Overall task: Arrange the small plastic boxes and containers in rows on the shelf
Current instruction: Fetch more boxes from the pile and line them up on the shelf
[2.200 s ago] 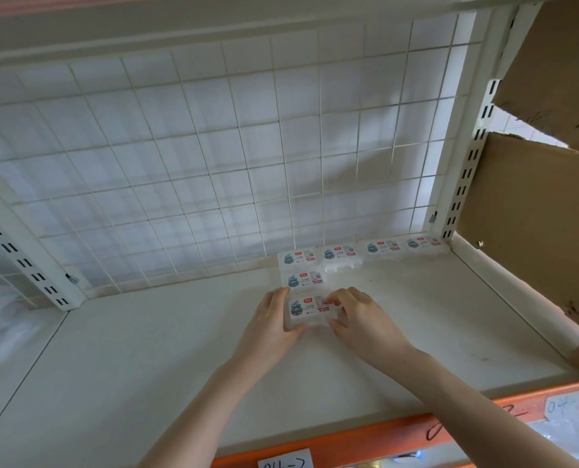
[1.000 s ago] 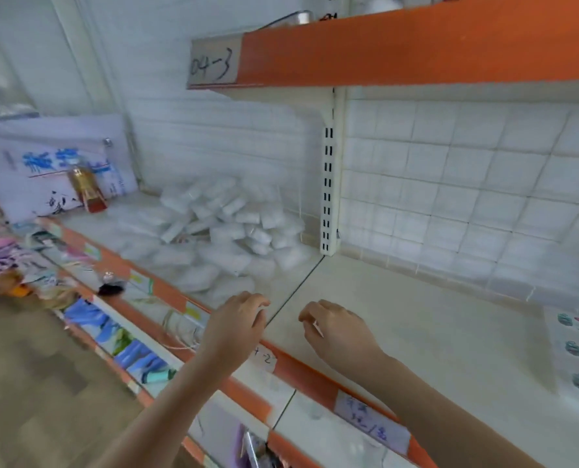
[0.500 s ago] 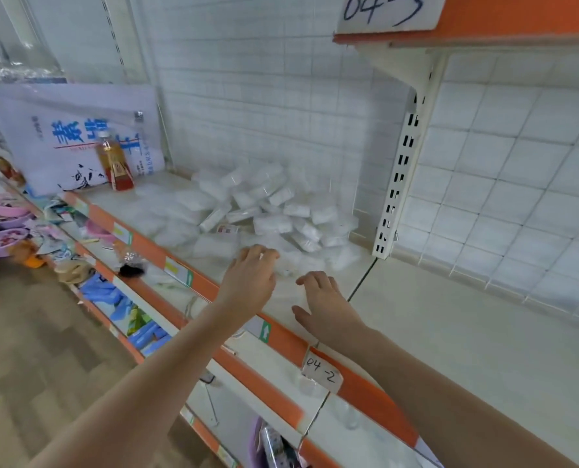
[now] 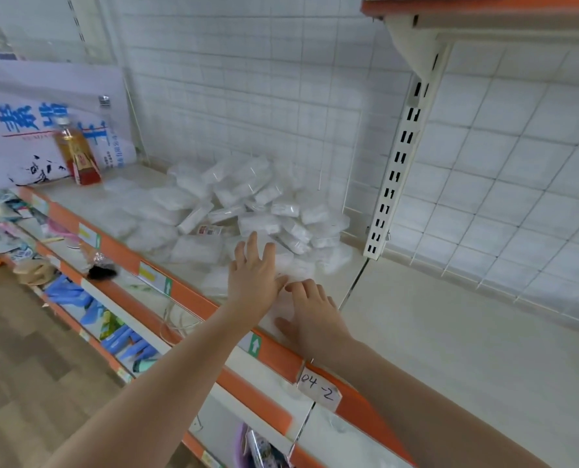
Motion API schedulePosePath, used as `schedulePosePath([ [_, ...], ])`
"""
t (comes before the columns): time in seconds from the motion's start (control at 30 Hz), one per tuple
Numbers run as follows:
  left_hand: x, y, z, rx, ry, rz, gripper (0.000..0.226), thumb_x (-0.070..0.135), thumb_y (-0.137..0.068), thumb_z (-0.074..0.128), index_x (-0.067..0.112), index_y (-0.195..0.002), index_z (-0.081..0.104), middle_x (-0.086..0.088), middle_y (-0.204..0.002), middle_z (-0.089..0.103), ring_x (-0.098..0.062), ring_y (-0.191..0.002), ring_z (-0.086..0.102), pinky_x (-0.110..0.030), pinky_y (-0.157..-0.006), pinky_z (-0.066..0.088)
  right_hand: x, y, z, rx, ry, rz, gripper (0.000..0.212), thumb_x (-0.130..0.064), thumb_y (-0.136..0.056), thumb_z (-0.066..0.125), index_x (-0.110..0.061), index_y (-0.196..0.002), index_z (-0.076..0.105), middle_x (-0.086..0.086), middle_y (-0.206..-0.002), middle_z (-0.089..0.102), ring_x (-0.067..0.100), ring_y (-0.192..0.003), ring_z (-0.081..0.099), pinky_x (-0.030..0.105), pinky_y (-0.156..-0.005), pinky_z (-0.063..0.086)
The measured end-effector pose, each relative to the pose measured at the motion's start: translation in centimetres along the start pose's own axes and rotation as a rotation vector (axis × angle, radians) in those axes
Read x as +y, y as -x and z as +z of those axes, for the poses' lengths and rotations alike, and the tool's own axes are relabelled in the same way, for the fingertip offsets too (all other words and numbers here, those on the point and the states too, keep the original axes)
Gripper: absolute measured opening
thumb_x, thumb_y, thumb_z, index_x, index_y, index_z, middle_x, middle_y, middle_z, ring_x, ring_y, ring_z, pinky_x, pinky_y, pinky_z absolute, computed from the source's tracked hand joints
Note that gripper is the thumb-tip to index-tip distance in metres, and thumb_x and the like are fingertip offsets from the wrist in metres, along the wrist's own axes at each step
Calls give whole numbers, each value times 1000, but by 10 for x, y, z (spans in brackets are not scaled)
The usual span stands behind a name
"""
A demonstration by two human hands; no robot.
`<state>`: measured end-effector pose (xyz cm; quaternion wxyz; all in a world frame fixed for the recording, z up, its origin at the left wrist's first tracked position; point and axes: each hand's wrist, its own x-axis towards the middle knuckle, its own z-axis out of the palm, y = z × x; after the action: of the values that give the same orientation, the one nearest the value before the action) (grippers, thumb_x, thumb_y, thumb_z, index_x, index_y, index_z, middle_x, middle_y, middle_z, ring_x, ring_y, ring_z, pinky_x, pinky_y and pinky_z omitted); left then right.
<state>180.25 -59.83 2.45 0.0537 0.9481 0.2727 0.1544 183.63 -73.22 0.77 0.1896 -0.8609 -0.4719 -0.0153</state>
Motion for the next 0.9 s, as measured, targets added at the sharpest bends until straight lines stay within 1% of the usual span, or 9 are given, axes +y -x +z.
schedulePosePath([
  [0.13, 2, -1, 1, 32, 0, -10, 58, 37, -89, 58, 15, -135, 31, -20, -153, 10, -37, -138, 17, -43, -108, 26, 7, 4, -5, -36, -52, 16, 55, -37, -87, 58, -14, -133, 38, 4, -131, 37, 23, -124, 35, 34, -104, 33],
  [0.23, 6, 0, -2, 44, 9, -21, 55, 40, -87, 57, 15, -133, 37, -21, -149, 21, -38, -132, 26, -44, -104, 30, 15, 11, -11, -2, -160, 42, 54, -29, -87, 58, -13, -135, 39, 5, -131, 34, 22, -124, 34, 29, -102, 35],
  [0.37, 15, 5, -4, 190, 63, 73, 49, 45, -80, 61, 11, -114, 57, -24, -126, 51, -43, -108, 50, -48, -83, 46, 32, 25, -24, 122, -295, 93, 46, -24, -88, 57, -14, -130, 45, 2, -129, 31, 18, -114, 43, 15, -90, 33],
  [0.47, 33, 13, -9, 264, 182, 120, 53, 58, -81, 42, 15, -103, 63, -13, -113, 61, -36, -94, 53, -41, -71, 50, 51, 43, -41, 226, -405, 173, 40, -23, -89, 57, -16, -127, 47, -1, -125, 36, 13, -111, 44, 18, -94, 35],
  [0.57, 59, 24, -8, 186, 363, 125, 56, 65, -79, 33, 22, -99, 64, -1, -111, 59, -26, -100, 48, -35, -77, 47, 75, 72, -59, 307, -492, 304, 39, -27, -91, 56, -22, -127, 44, -7, -122, 42, 8, -107, 45, 18, -90, 37],
  [0.67, 94, 39, -3, 19, 512, 174, 46, 61, -85, 38, 24, -101, 62, 4, -109, 55, -19, -104, 44, -28, -78, 37, 102, 108, -77, 432, -552, 407, 33, -29, -90, 57, -29, -121, 45, -10, -113, 50, 3, -106, 48, 14, -84, 38],
  [0.73, 122, 51, 2, -91, 593, 255, 36, 55, -89, 40, 24, -89, 58, 4, -96, 54, -18, -94, 47, -28, -73, 35, 120, 134, -89, 507, -590, 475, 29, -28, -90, 58, -32, -116, 46, -10, -109, 52, 4, -106, 49, 15, -82, 38],
  [0.8, 154, 67, 1, -159, 713, 346, 46, 64, -88, 33, 24, -69, 47, 0, -74, 53, -21, -75, 52, -30, -64, 36, 136, 163, -100, 584, -611, 523, 25, -29, -91, 57, -30, -114, 49, -8, -109, 53, 7, -105, 52, 18, -82, 40],
  [0.9, 206, 91, -1, -297, 861, 343, 59, 63, -91, 24, 19, -58, 45, 2, -57, 53, -15, -55, 51, -27, -53, 35, 153, 208, -118, 674, -625, 594, 20, -33, -90, 57, -26, -109, 51, -3, -105, 53, 4, -92, 56, 14, -74, 42],
])
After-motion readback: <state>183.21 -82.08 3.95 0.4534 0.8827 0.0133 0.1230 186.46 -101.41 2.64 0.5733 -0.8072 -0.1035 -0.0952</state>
